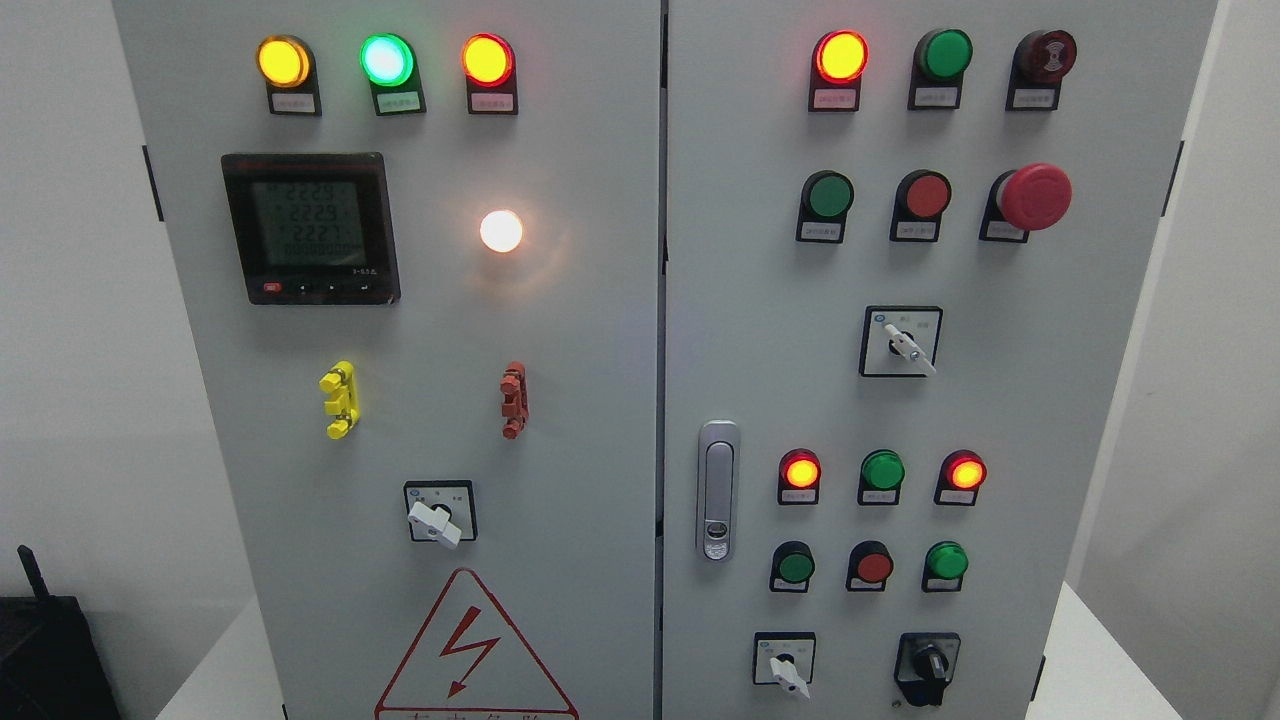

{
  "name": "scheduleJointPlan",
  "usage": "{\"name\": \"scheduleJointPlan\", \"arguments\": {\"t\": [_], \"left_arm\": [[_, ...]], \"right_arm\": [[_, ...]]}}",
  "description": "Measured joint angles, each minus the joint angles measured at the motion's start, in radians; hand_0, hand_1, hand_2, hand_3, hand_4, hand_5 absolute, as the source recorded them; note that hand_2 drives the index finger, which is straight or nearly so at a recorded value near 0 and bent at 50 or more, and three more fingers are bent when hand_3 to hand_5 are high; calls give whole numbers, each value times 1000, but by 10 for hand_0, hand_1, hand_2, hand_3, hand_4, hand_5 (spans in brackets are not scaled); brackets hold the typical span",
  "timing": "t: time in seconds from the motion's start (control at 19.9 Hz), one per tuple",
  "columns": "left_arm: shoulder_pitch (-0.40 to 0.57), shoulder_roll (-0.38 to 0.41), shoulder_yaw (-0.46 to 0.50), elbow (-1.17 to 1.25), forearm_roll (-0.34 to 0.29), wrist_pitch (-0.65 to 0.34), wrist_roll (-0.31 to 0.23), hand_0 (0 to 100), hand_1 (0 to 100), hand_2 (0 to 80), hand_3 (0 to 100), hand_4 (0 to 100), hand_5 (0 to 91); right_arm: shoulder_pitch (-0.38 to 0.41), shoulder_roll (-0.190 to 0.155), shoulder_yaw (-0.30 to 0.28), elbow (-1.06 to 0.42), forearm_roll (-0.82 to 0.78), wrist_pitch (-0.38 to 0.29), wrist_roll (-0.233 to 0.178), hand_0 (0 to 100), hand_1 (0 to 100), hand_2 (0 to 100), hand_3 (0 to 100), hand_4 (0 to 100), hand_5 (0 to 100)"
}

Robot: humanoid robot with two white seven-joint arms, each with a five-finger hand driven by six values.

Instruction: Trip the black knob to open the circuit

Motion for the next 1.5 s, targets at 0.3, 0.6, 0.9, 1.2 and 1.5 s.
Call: {"name": "scheduleJointPlan", "arguments": {"t": [0.3,0.6,0.9,1.2,1.5], "left_arm": [[0,0,0,0,0,0,0,120,389,0,0,0,0],[0,0,0,0,0,0,0,120,389,0,0,0,0],[0,0,0,0,0,0,0,120,389,0,0,0,0],[0,0,0,0,0,0,0,120,389,0,0,0,0],[0,0,0,0,0,0,0,120,389,0,0,0,0]], "right_arm": [[-33,0,-2,-20,-1,36,4,0,52,0,1000,952,887],[-69,-6,-4,-32,-1,63,4,0,39,19,1000,1000,958],[-103,-11,-4,-39,-1,68,4,0,34,32,1000,1000,966],[-131,-13,1,-43,-1,95,5,0,27,36,1000,1000,969],[-158,-14,10,-45,0,102,6,0,25,40,1000,1000,971]]}}
